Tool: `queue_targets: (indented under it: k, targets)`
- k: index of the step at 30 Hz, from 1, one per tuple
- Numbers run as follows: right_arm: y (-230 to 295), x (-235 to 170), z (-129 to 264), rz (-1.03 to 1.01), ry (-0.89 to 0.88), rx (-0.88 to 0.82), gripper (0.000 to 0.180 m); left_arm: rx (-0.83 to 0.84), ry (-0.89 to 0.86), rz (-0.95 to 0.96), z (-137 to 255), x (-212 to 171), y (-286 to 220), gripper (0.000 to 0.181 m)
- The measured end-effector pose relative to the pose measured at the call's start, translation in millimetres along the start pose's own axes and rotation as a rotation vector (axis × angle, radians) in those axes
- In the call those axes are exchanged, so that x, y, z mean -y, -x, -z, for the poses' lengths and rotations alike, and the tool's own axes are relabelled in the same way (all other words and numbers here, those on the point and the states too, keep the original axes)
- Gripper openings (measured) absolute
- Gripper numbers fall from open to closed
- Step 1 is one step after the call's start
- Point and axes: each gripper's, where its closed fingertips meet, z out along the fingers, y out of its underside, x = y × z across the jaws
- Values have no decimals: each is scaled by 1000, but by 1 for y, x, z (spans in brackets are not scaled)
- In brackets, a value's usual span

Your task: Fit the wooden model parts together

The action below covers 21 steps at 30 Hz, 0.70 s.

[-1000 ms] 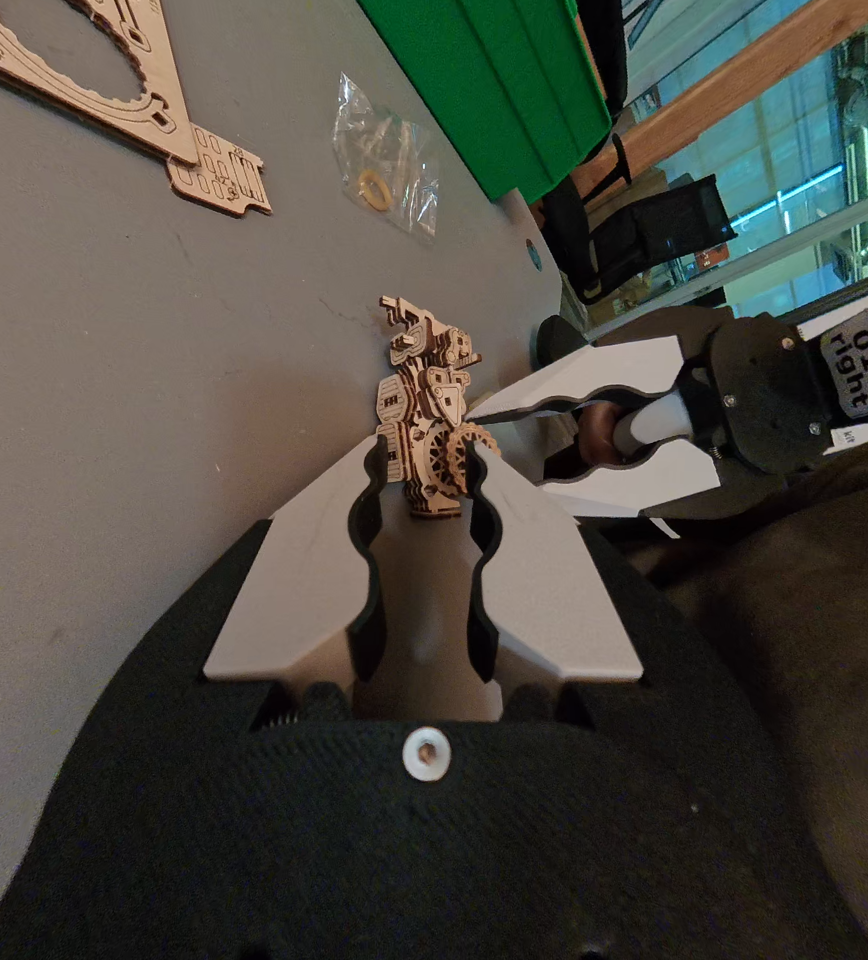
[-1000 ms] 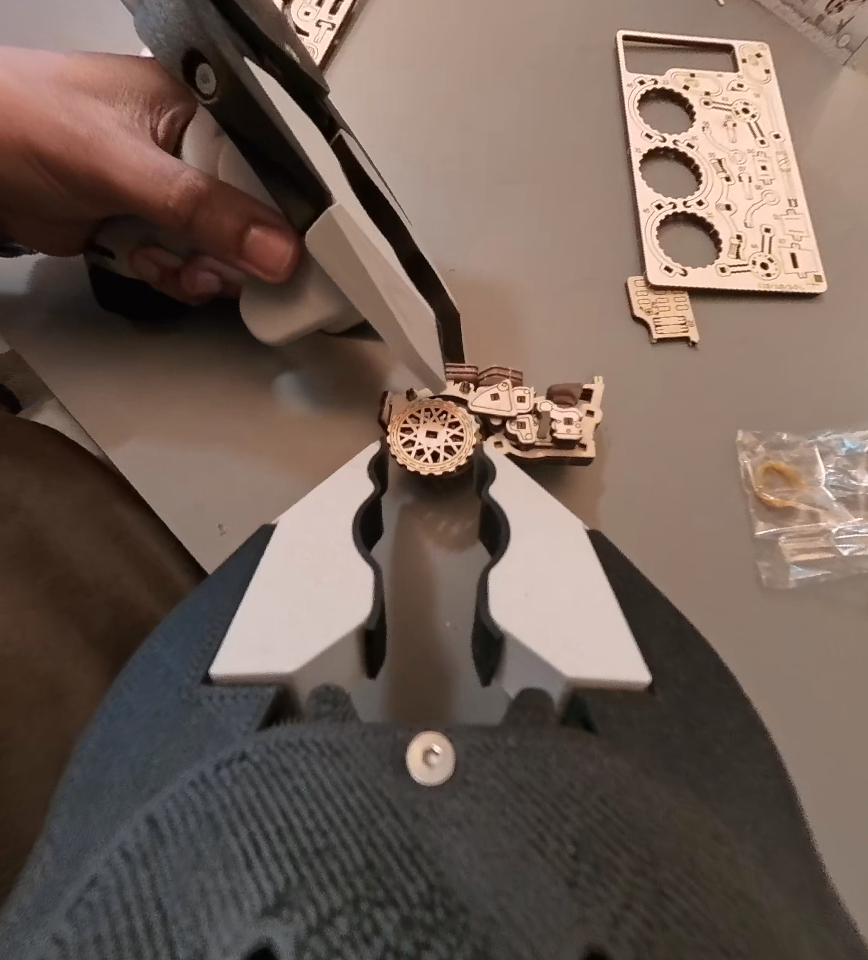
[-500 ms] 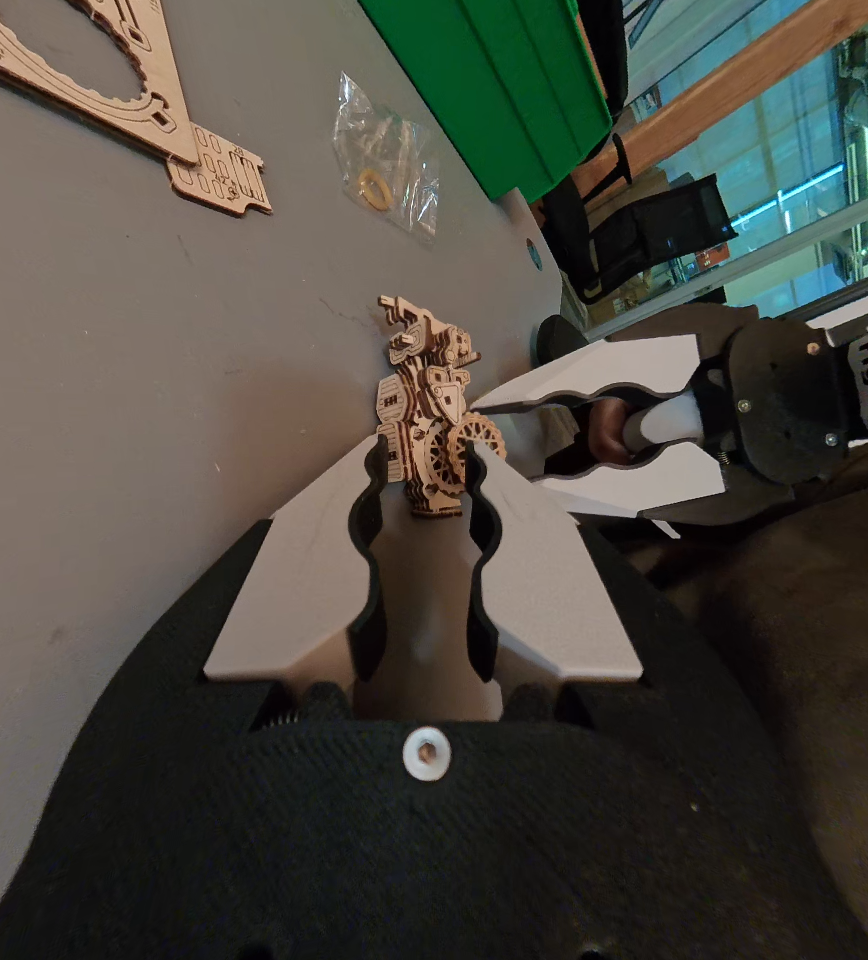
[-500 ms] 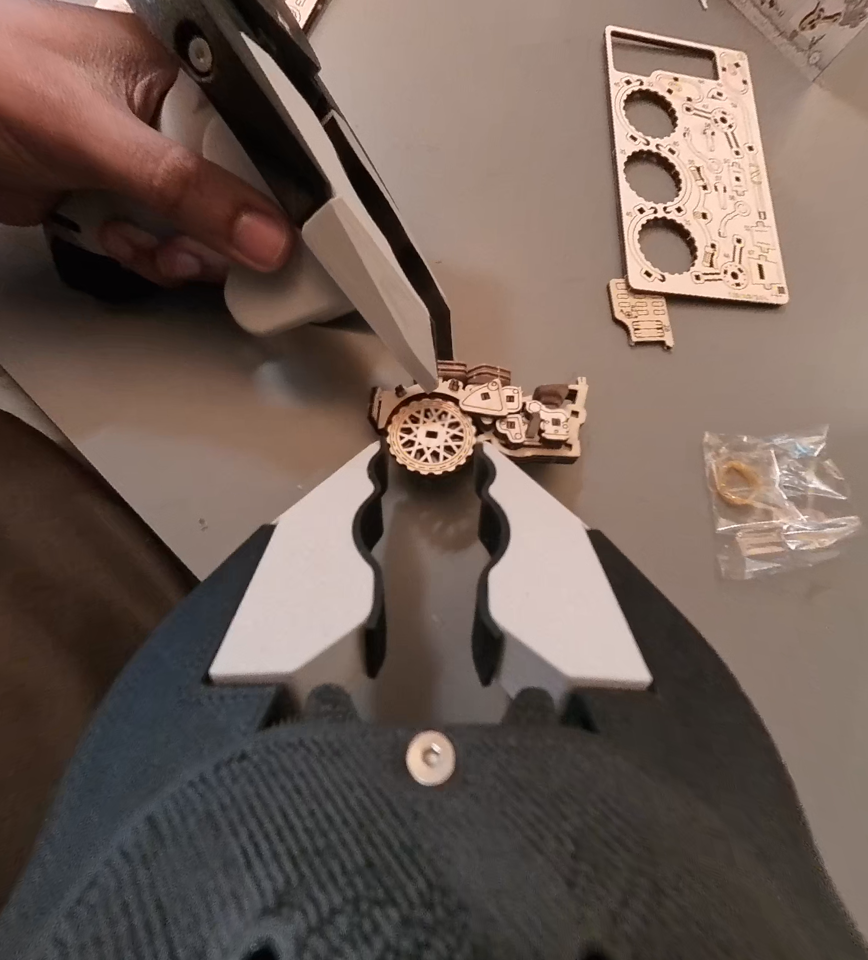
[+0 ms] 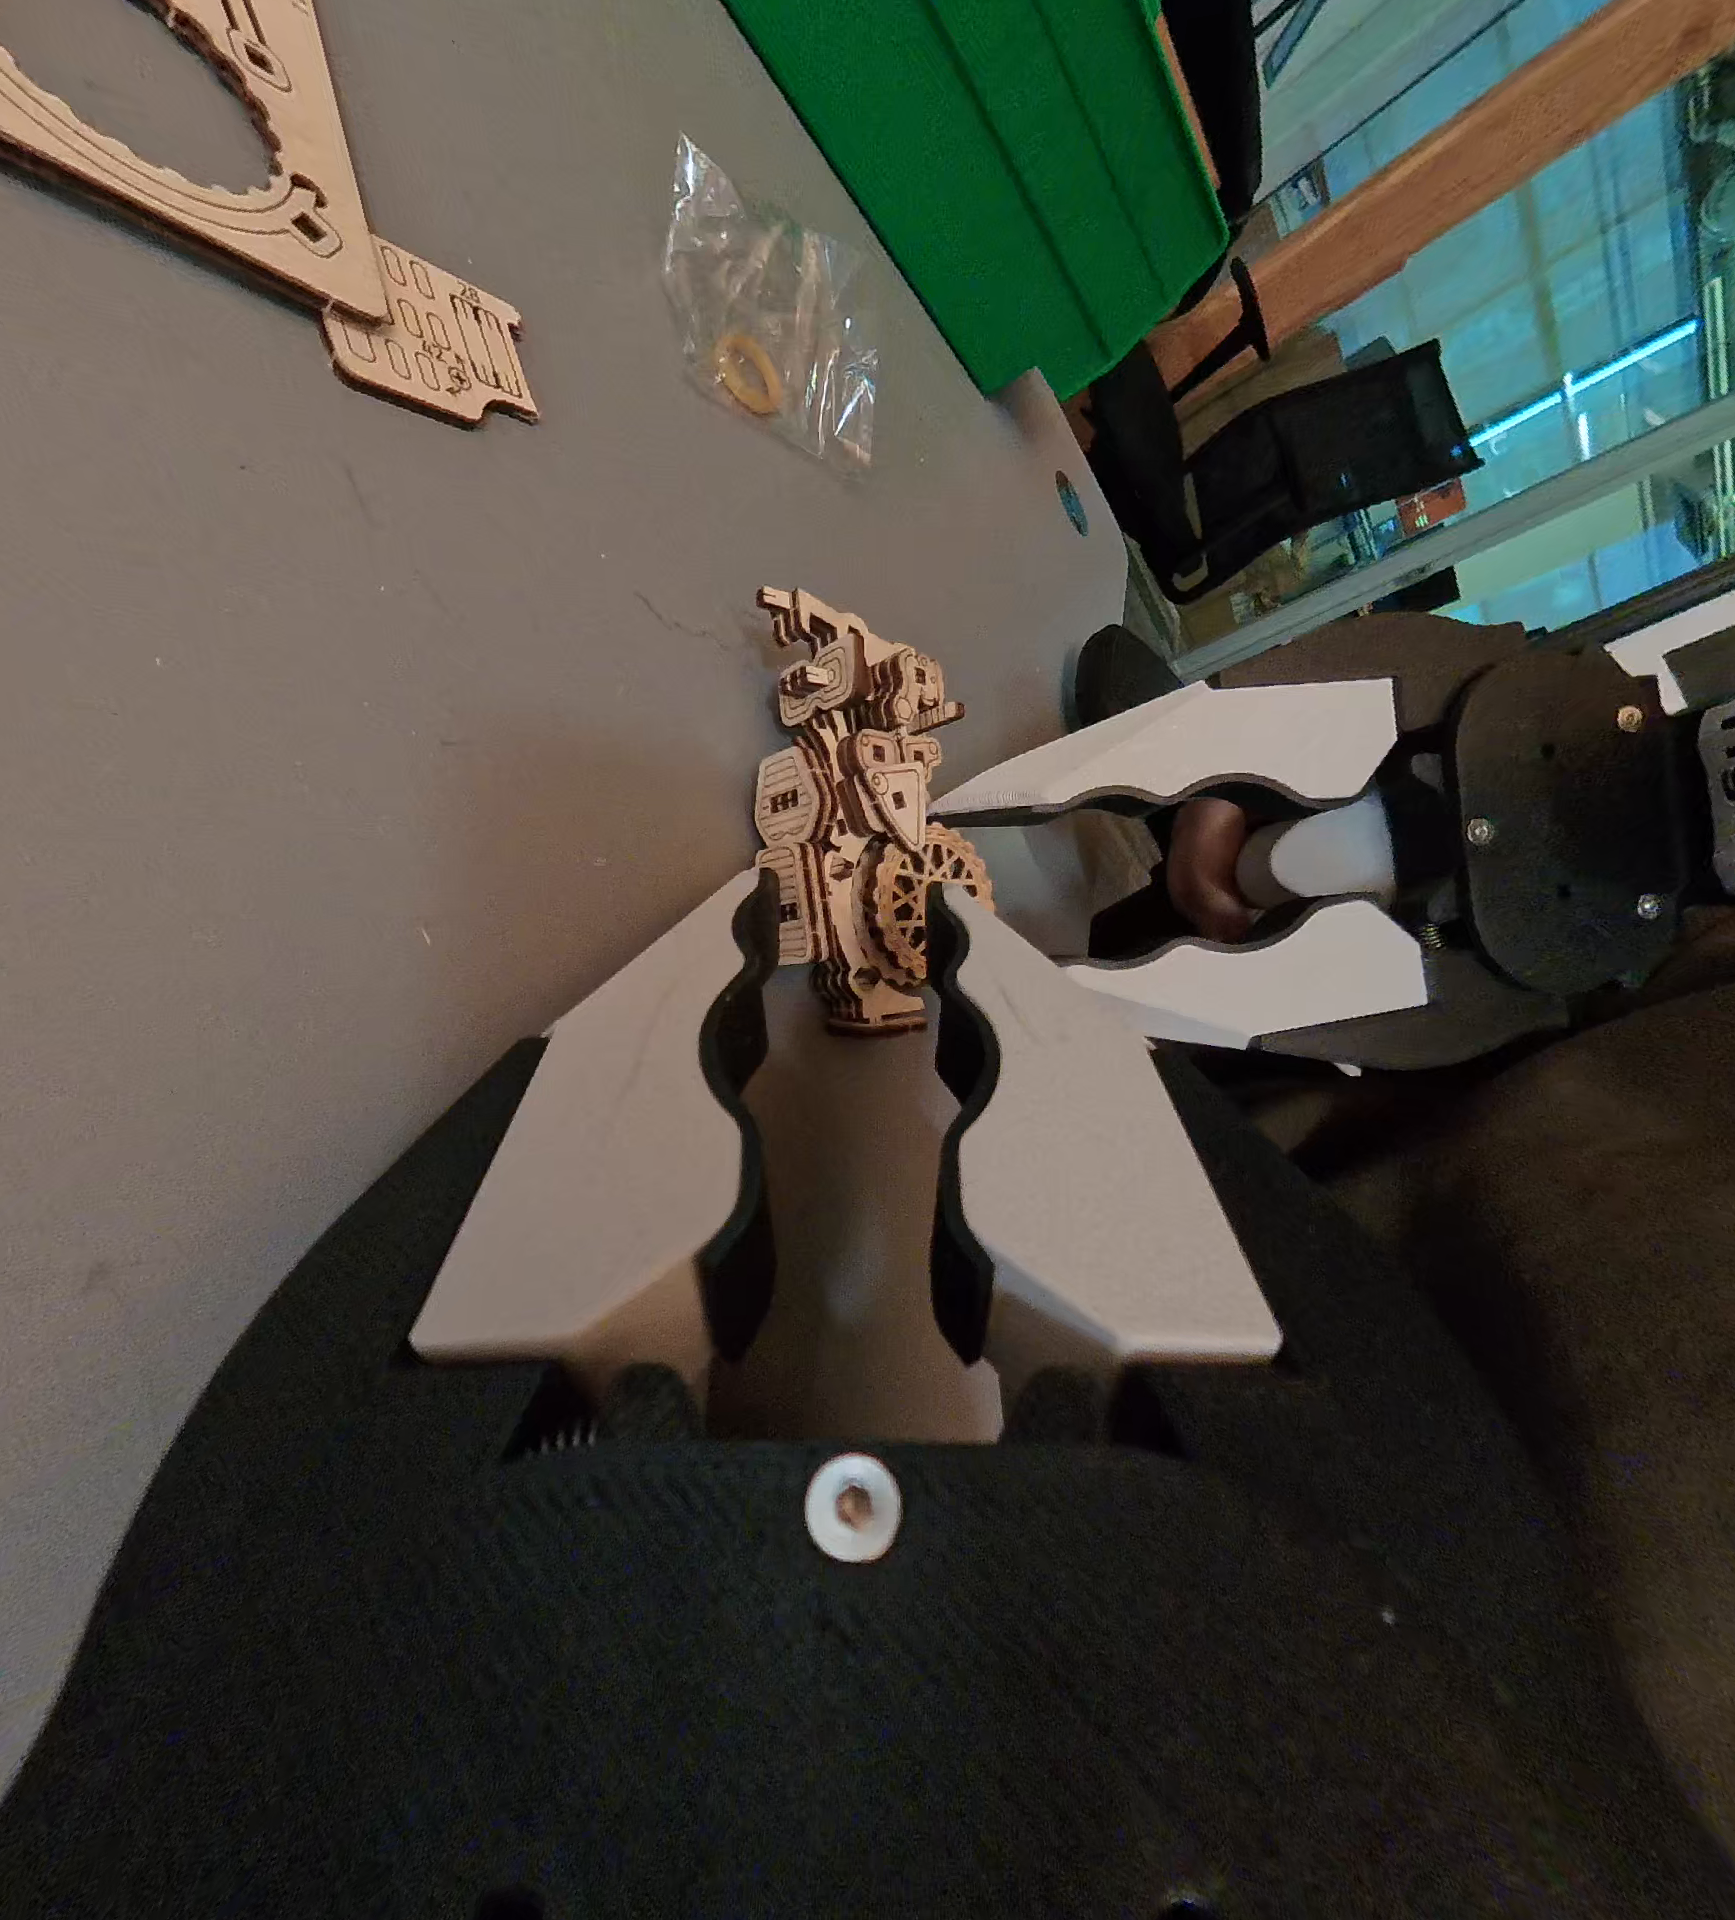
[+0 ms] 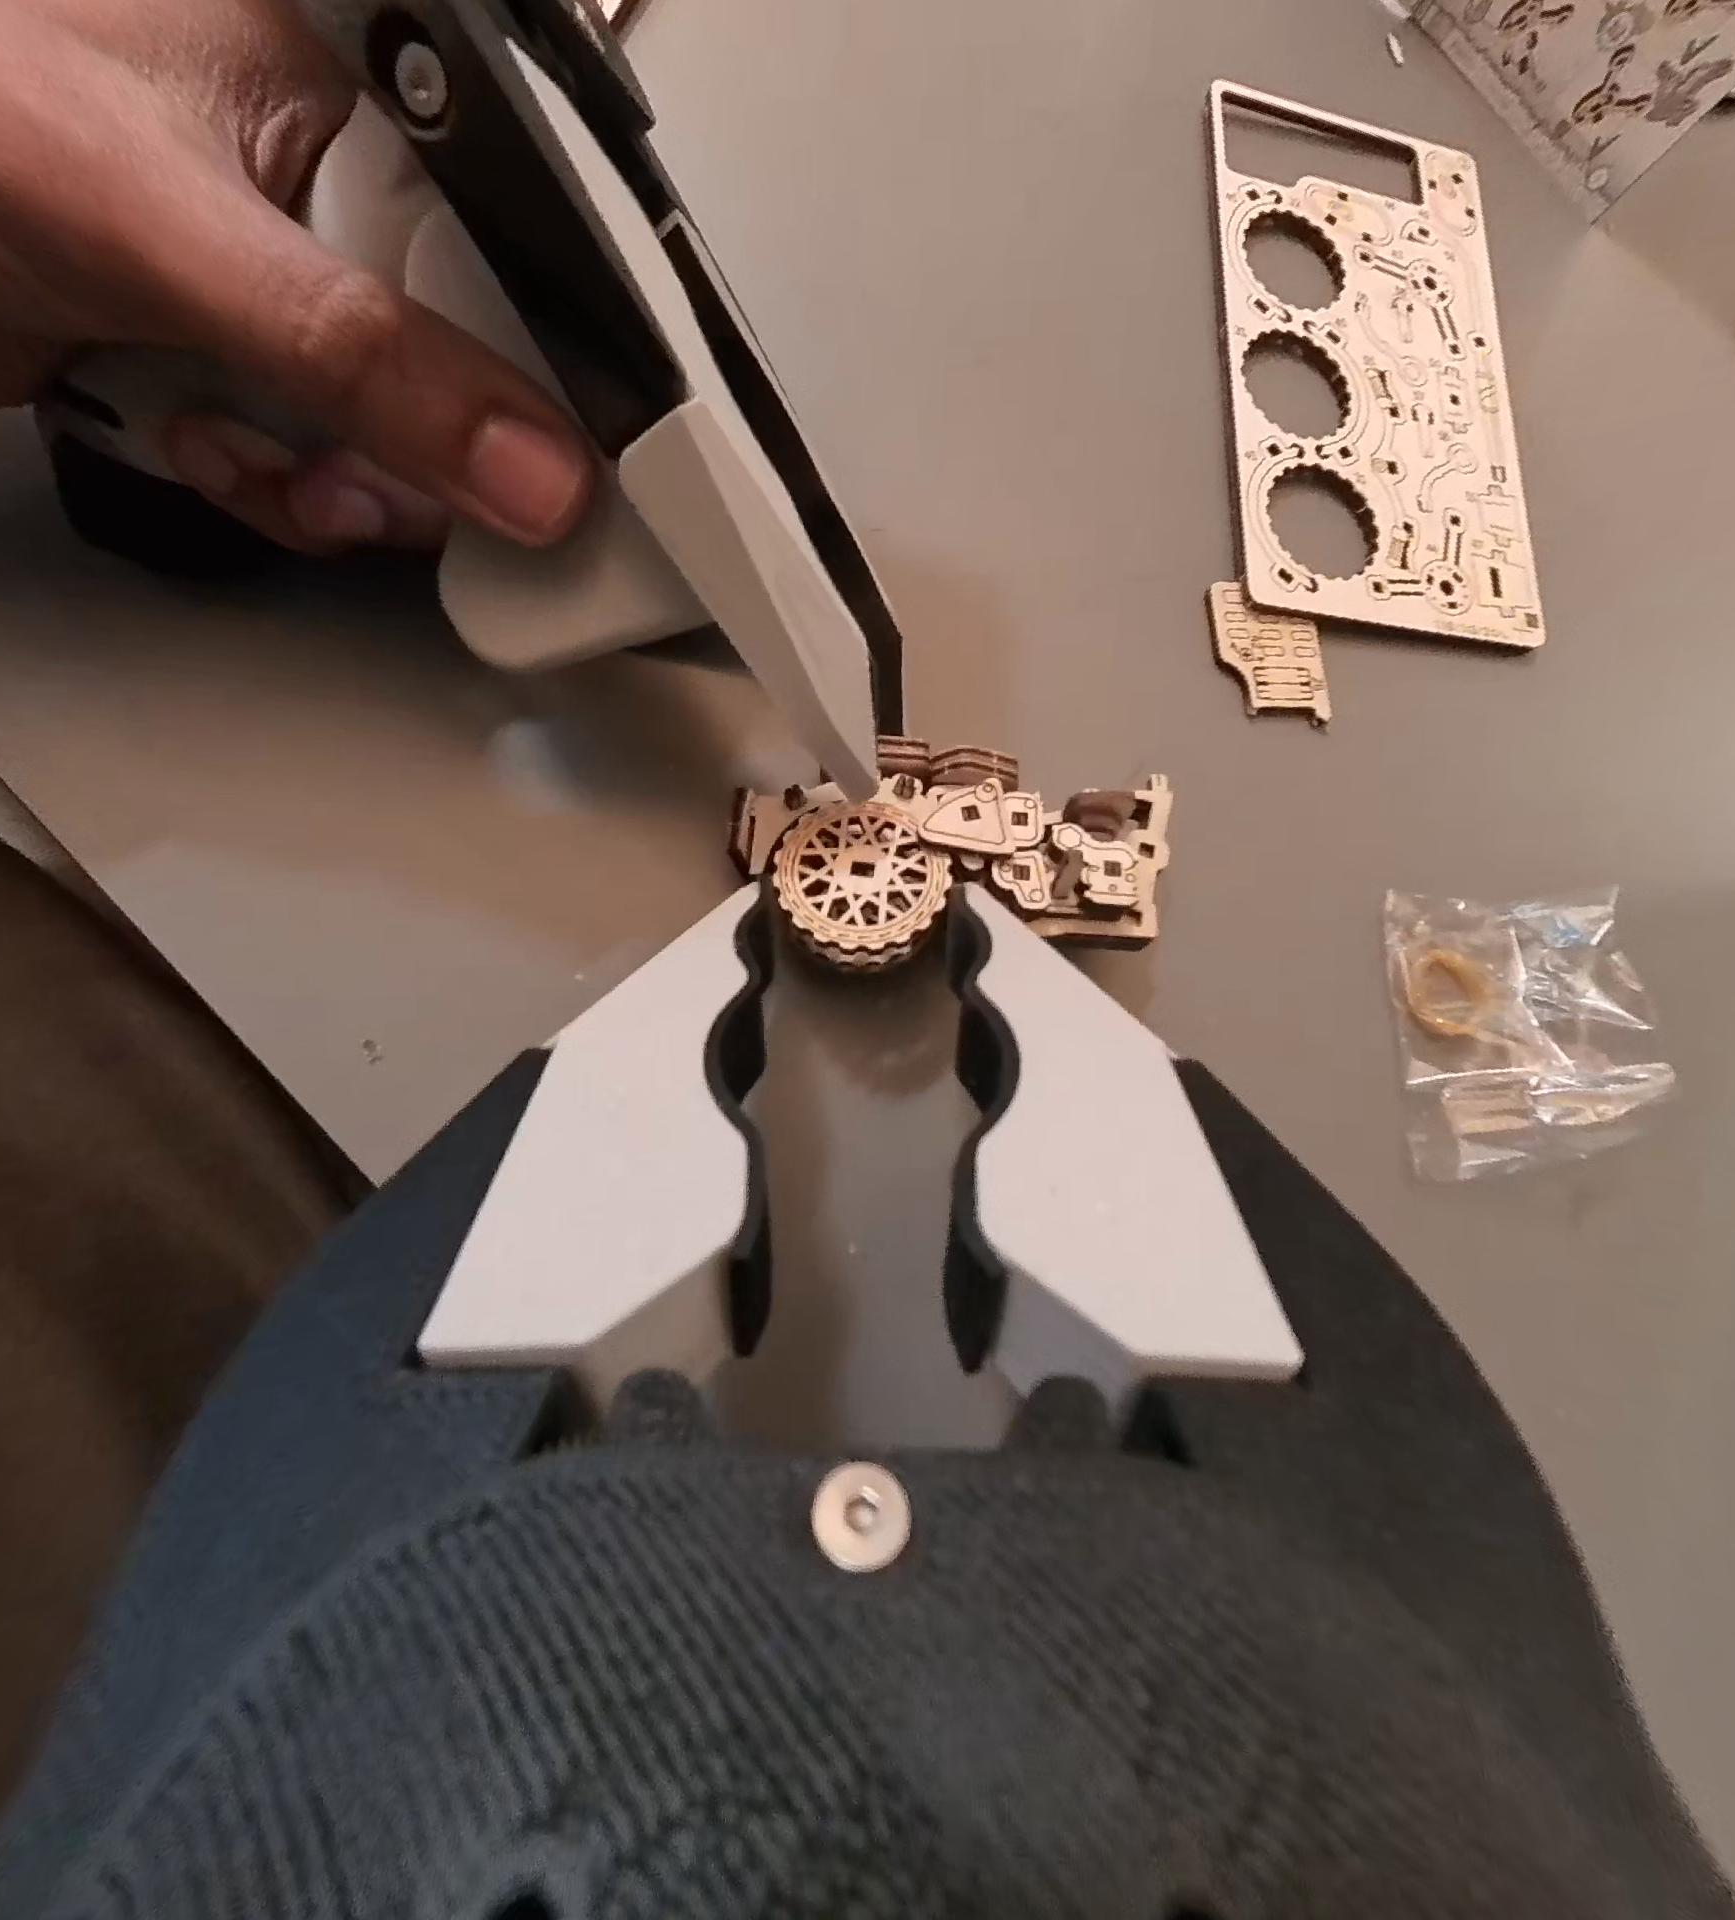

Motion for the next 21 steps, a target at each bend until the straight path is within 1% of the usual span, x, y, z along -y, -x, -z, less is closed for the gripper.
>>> queue_targets:
  k: [17, 21]
  targets:
    - [-1, -1, -1, 87, 14, -50, 32, 17, 3, 2, 0, 0, 2, 22]
    - [-3, -1, 1, 98, 11, -68, 34, 18, 3, 2, 0, 0, 2, 22]
